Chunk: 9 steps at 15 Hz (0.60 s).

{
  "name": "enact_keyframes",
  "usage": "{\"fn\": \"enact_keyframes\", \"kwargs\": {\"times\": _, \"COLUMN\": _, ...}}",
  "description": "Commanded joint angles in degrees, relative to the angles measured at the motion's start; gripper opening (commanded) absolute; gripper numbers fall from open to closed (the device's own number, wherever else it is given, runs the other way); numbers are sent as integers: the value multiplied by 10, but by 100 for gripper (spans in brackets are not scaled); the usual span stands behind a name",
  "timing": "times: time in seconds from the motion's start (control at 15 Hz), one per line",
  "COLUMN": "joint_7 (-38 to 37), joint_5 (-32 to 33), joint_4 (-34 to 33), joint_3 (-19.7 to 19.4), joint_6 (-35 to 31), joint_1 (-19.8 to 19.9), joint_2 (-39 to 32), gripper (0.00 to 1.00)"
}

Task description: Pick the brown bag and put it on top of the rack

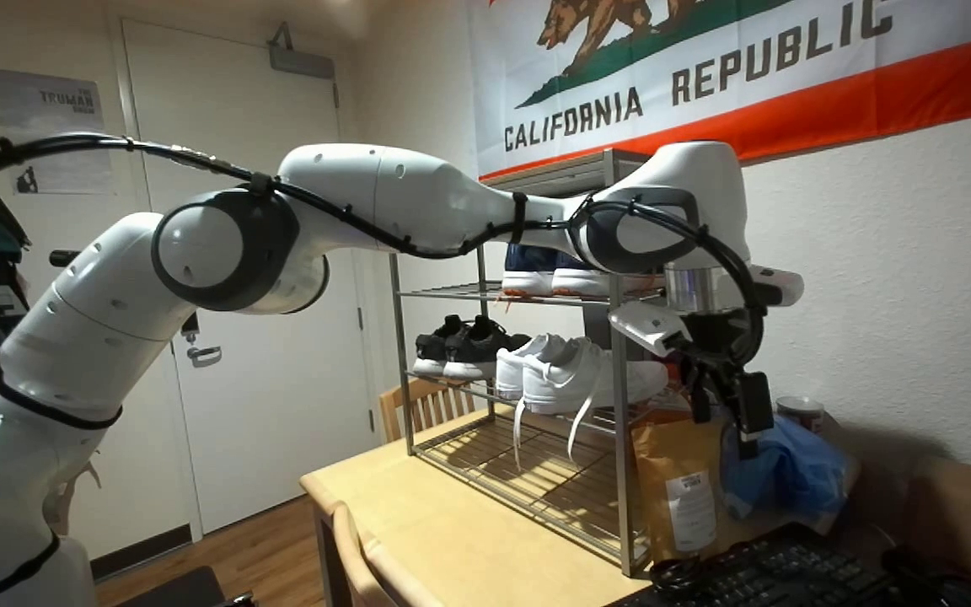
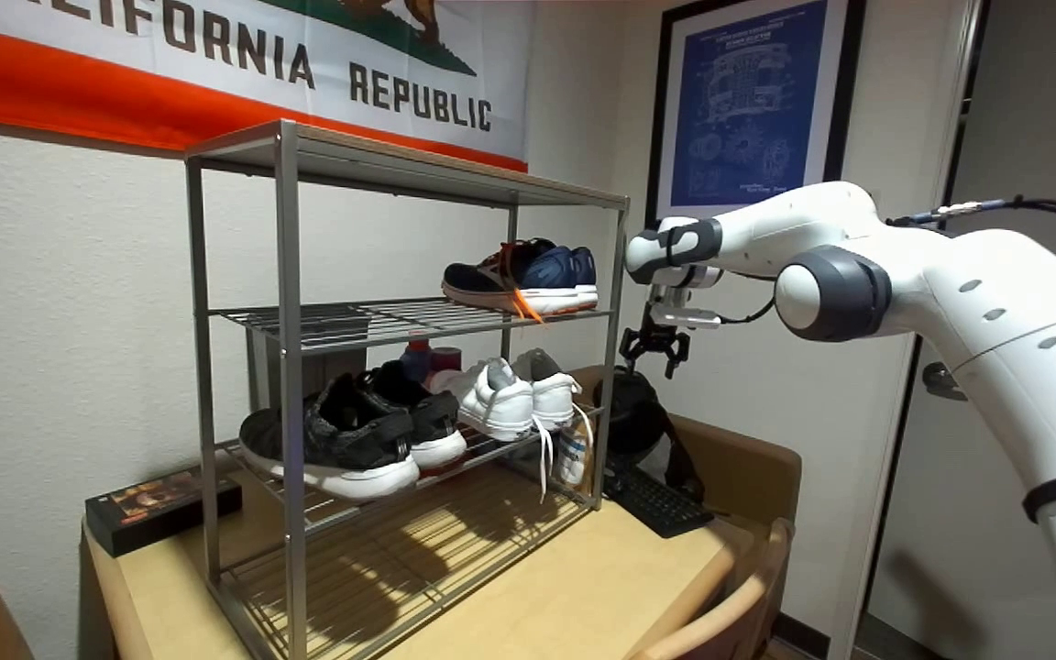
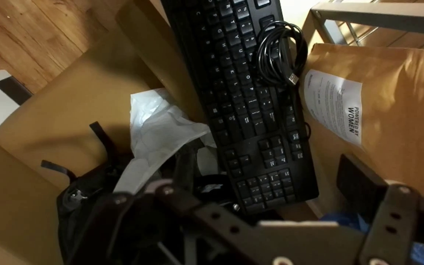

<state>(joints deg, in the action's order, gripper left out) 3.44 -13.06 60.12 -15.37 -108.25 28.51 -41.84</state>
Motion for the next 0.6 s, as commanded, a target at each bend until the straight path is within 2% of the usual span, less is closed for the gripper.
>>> {"fn": "enact_keyframes", "kwargs": {"times": 0.0, "joint_7": 35, "joint_5": -25, "joint_4": 10, "joint_3": 15, "joint_6": -21, "joint_1": 15, "joint_2": 3, "gripper": 100}}
{"fn": "enact_keyframes", "kwargs": {"times": 0.27, "joint_7": 49, "joint_5": -57, "joint_4": 6, "joint_3": 29, "joint_6": -41, "joint_1": 28, "joint_2": -1, "gripper": 100}}
{"fn": "enact_keyframes", "kwargs": {"times": 0.53, "joint_7": 68, "joint_5": -89, "joint_4": 4, "joint_3": 45, "joint_6": -29, "joint_1": 36, "joint_2": -10, "gripper": 100}}
